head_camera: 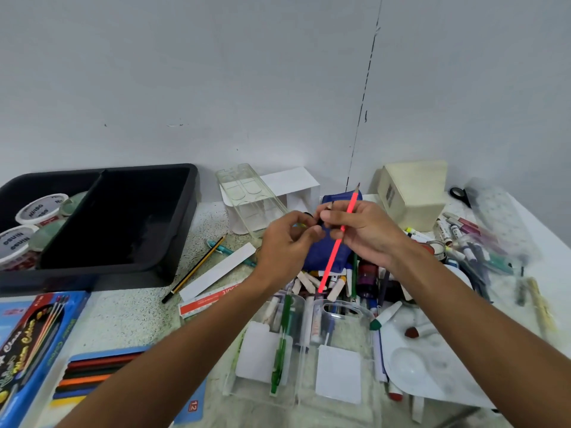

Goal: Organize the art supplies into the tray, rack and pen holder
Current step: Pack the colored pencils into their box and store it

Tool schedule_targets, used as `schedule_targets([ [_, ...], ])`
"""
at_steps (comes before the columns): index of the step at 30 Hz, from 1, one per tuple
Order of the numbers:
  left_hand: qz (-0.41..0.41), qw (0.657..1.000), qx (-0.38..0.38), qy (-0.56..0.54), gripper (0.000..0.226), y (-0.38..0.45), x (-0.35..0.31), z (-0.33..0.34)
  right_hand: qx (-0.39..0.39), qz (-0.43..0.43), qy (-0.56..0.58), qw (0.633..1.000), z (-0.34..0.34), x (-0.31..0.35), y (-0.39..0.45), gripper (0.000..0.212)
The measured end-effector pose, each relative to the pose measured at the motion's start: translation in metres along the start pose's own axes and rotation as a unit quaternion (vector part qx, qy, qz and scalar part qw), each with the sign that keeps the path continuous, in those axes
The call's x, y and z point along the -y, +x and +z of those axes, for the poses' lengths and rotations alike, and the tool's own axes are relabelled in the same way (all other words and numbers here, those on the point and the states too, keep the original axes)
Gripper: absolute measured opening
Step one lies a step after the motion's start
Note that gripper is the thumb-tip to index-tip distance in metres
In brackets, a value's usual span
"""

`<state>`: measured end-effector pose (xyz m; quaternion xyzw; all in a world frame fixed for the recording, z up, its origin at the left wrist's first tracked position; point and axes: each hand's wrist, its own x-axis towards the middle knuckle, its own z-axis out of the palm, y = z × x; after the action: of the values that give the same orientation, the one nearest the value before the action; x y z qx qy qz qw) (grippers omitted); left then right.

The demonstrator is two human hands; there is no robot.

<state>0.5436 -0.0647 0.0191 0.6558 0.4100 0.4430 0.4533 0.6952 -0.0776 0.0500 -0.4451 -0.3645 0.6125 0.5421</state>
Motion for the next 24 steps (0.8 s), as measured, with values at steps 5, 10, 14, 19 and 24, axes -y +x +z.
schedule_targets([
  [5,0.032,0.999,0.018,-0.023,0.009,0.013,-0.021,0.024,-0.055,-0.065,-0.065,0.994,-0.01,0.022,-0.007,0.01],
  [10,-0.002,0.999,0.008,-0.046,0.022,0.019,-0.027,0.04,-0.163,-0.135,-0.123,0.97,-0.033,0.069,-0.027,0.022],
  [14,-0.018,0.993,0.07,0.093,0.019,0.03,-0.007,0.054,-0.205,-0.139,-0.091,0.964,-0.058,0.097,-0.048,0.014],
  [19,0.01,0.915,0.221,0.339,0.023,0.029,-0.004,0.092,-0.217,-0.068,-0.07,0.971,-0.091,0.087,-0.061,0.009],
  [24,-0.009,0.862,0.233,0.45,0.027,0.03,-0.008,0.114,-0.18,0.027,-0.022,0.983,-0.111,0.06,-0.063,0.013],
])
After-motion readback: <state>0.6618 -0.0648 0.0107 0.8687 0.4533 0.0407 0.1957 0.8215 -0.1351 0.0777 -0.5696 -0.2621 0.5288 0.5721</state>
